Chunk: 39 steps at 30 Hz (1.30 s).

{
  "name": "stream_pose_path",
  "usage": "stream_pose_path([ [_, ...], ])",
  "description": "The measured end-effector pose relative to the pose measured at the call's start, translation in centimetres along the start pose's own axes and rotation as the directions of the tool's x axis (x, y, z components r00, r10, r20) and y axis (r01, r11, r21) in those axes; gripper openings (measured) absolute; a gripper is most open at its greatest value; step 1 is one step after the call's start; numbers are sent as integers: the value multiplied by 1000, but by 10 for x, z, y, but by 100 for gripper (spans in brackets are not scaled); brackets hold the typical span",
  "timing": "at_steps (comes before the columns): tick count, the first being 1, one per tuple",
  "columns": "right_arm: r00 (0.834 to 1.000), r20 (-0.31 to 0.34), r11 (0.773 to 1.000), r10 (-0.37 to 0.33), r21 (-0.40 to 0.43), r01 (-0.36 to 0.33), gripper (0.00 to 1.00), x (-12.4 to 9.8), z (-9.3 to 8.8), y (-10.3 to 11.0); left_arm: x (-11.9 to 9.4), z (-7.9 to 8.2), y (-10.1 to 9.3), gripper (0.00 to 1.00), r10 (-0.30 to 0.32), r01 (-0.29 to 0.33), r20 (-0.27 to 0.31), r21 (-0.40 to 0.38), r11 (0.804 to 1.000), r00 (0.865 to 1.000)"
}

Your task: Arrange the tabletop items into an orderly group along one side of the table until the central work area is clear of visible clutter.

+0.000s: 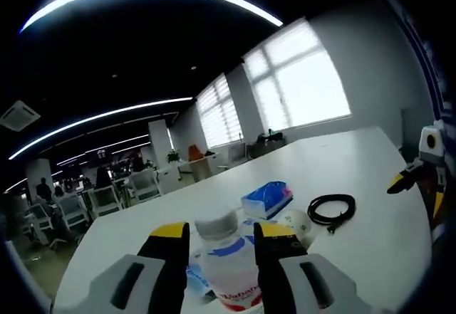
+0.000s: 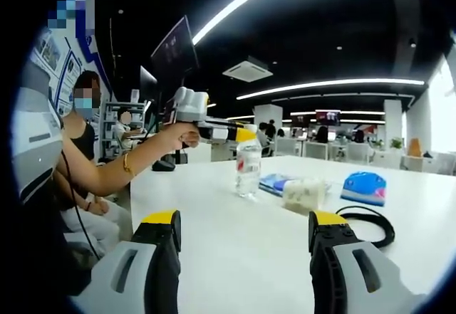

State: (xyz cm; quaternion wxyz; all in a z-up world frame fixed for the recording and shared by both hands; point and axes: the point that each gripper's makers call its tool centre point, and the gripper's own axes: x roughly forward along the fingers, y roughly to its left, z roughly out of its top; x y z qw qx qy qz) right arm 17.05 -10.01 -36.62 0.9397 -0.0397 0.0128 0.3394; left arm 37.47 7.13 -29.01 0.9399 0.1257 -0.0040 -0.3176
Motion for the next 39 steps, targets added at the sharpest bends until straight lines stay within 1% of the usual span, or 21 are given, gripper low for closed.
stream_pose_path([
  [2,1000,1,1000,-2,0,2,70,-1,0,-1,2,0,-1,39,-6,6,11,-27,1000,1000],
  [3,1000,2,1000,-4,1,4,70,-1,0,-1,3,1,-1,39,-6,8,22,-56,998,1000],
  [5,1000,3,1000,-6,3,6,70,-2,0,-2,4,2,2,39,-3,6,32,-89,996,999],
  [8,1000,4,1000,-10,7,10,70,-4,-1,-4,6,0,3,40,0,2,23,-102,995,1000],
  [13,1000,5,1000,-16,13,16,70,-5,-2,-6,12,-3,-2,41,-18,19,11,-132,991,1000],
  [16,1000,4,1000,-20,15,20,70,-6,-2,-8,16,-5,-2,42,-12,13,8,-154,988,1000],
  [20,1000,3,999,-26,19,26,70,-8,-3,-10,20,-5,-3,42,-15,17,11,-212,977,1000],
  [22,1000,3,999,-29,21,29,69,-9,-4,-11,22,-5,-2,41,-12,15,14,-219,976,1000],
  [23,999,4,999,-32,24,32,69,-9,-5,-12,23,-5,-2,38,-10,12,12,-219,976,1000],
  [25,999,6,999,-36,30,36,69,-10,-6,-14,24,-7,-2,32,-5,7,9,-192,981,1000],
  [29,999,7,998,-40,38,40,69,-11,-7,-16,25,-5,-1,31,6,-1,21,-192,981,1000],
  [33,999,9,998,-44,46,43,69,-11,-9,-17,24,-3,0,29,18,-8,57,-180,984,998],
  [35,999,8,998,-46,48,46,69,-12,-9,-18,23,-1,0,28,17,-6,65,-169,986,998],
  [38,999,8,997,-50,52,49,68,-12,-10,-19,23,2,4,26,28,-7,87,-236,972,996],
  [39,999,9,997,-50,53,50,68,-13,-10,-20,22,3,6,25,27,-5,92,-237,972,995],
])
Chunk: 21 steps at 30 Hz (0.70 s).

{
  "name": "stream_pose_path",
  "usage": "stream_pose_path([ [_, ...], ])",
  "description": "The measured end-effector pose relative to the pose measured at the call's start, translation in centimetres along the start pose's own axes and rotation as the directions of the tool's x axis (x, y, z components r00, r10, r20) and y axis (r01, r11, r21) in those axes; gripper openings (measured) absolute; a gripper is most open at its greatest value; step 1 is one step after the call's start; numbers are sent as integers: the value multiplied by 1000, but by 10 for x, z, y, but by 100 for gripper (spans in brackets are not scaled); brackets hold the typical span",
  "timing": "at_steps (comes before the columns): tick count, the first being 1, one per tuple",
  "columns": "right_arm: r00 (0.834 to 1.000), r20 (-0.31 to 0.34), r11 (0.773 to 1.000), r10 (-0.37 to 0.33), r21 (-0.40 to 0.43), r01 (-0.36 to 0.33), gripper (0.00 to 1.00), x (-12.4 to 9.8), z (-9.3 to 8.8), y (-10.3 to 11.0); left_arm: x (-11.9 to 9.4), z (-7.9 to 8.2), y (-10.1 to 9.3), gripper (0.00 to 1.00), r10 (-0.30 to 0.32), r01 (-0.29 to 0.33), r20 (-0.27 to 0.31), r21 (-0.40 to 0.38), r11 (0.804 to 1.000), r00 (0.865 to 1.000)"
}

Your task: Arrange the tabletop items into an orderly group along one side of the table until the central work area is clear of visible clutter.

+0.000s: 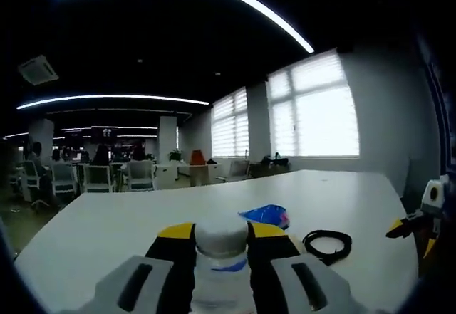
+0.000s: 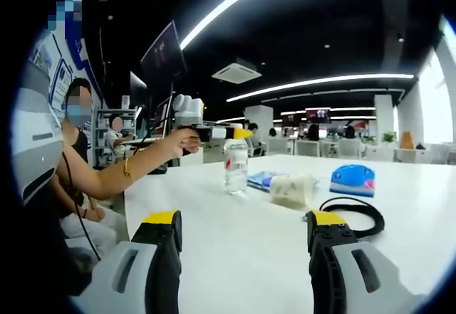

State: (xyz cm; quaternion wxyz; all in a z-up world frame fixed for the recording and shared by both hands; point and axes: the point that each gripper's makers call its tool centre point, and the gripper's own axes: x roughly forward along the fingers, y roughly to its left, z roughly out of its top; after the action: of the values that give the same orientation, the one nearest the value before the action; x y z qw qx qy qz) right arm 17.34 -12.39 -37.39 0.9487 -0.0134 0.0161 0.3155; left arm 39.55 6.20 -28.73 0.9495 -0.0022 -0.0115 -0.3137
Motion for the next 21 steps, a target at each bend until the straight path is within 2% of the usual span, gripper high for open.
stream_pose_path([
  [10,1000,12,1000,-5,0,5,67,-1,3,-1,0,1,0,24,15,-15,-2,14,1000,1000],
  [21,1000,10,1000,-22,-6,22,66,-3,2,-6,0,3,-6,23,1,1,-27,80,997,1000],
])
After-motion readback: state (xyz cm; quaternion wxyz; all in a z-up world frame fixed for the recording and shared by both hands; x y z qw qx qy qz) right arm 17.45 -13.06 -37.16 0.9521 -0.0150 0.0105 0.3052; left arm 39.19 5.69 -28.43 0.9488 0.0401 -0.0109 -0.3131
